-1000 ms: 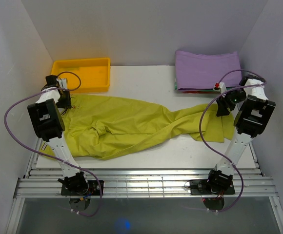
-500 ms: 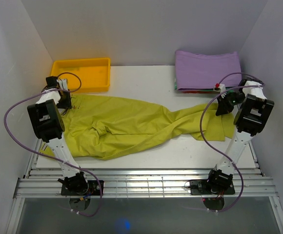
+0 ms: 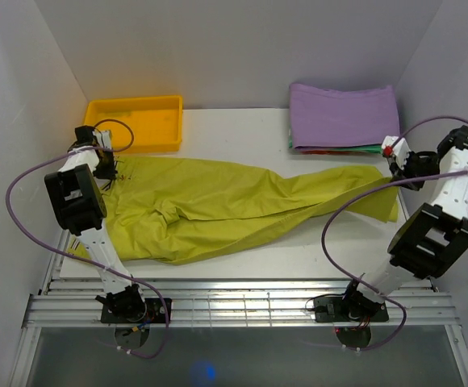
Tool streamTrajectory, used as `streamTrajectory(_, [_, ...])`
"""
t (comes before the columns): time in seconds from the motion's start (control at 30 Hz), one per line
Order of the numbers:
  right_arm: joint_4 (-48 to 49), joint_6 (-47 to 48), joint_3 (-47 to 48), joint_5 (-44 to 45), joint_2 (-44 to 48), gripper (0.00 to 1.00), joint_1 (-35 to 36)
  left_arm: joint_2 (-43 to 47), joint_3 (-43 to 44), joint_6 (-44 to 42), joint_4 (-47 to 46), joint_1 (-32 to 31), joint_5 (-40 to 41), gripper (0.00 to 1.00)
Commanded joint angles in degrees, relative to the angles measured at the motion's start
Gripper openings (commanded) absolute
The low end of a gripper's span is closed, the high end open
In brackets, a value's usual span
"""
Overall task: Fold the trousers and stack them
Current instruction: Flatten the trousers out
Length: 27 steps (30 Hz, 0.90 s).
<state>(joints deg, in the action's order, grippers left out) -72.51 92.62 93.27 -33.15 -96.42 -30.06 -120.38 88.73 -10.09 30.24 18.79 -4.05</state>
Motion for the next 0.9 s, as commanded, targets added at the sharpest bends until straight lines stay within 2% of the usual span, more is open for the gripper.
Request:
streamTrajectory(0.0, [-1.0, 20.5, -9.2, 2.0, 8.7, 0.08, -5.5, -1.5, 1.6, -0.5, 4.2, 2.2, 0.7, 0.15])
streamTrajectory(0.07, [3.6, 30.4, -17.6, 2.9, 12.6, 0.08, -10.1, -2.1, 2.2, -0.8, 4.6, 2.9, 1.0, 0.05])
streamTrajectory(0.13, [7.3, 36.6, -24.5, 3.5, 16.3, 0.08, -13.5, -2.5, 2.9, -0.9, 4.5, 3.5, 2.0, 0.0])
streamTrajectory(0.17, [8.5, 40.1, -26.3, 3.6, 17.5, 0.08, -14.3, -2.9, 3.0, -0.7, 4.2, 3.7, 2.3, 0.0])
streamTrajectory(0.43, [19.1, 50.3, -38.5, 6.5, 19.6, 0.08, -19.0, -6.8, 9.6, 0.4, 5.8, 4.9, 2.0, 0.01])
streamTrajectory(0.47, [20.6, 50.4, -39.1, 7.0, 19.6, 0.13, -19.1, -7.3, 10.8, -0.4, 7.8, 4.9, -1.9, 0.25])
streamTrajectory(0.5, [21.3, 50.4, -40.4, 7.5, 19.7, 0.21, -19.1, -7.8, 13.2, -0.6, 9.3, 4.8, -3.7, 0.36])
streamTrajectory(0.53, [22.6, 50.4, -41.1, 8.6, 20.0, 0.45, -19.1, -8.0, 14.2, -0.9, 10.8, 4.8, -5.3, 0.45])
streamTrajectory(0.57, [25.2, 50.2, -41.9, 8.8, 20.7, 0.56, -19.1, -7.3, 14.5, -1.1, 12.2, 4.8, -9.1, 0.53])
streamTrajectory(0.6, [26.5, 49.2, -42.2, 8.6, 20.8, 0.69, -19.1, -6.2, 13.2, -2.5, 12.2, 4.8, -10.5, 0.71])
streamTrajectory(0.67, [27.5, 45.8, -40.4, 8.0, 20.5, 0.75, -19.1, -1.1, 11.5, -3.9, 12.2, 4.9, -13.8, 0.83])
streamTrajectory(0.7, [27.3, 44.2, -37.1, 7.7, 19.1, 0.82, -19.0, 0.7, 9.9, -5.6, 12.4, 4.9, -16.0, 0.93])
streamTrajectory(0.73, [26.9, 40.3, -34.8, 7.0, 18.1, 0.89, -19.1, 4.0, 9.5, -6.4, 13.1, 4.9, -16.9, 0.95])
streamTrajectory(0.8, [25.8, 34.9, -29.9, 5.8, 14.4, 0.96, -18.5, 6.5, 9.1, -8.3, 16.9, 5.1, -18.9, 0.96])
streamTrajectory(0.87, [20.7, 26.5, -21.2, 4.2, 11.5, 0.97, -17.7, 9.4, 7.8, -10.9, 21.0, 5.5, -20.1, 0.96])
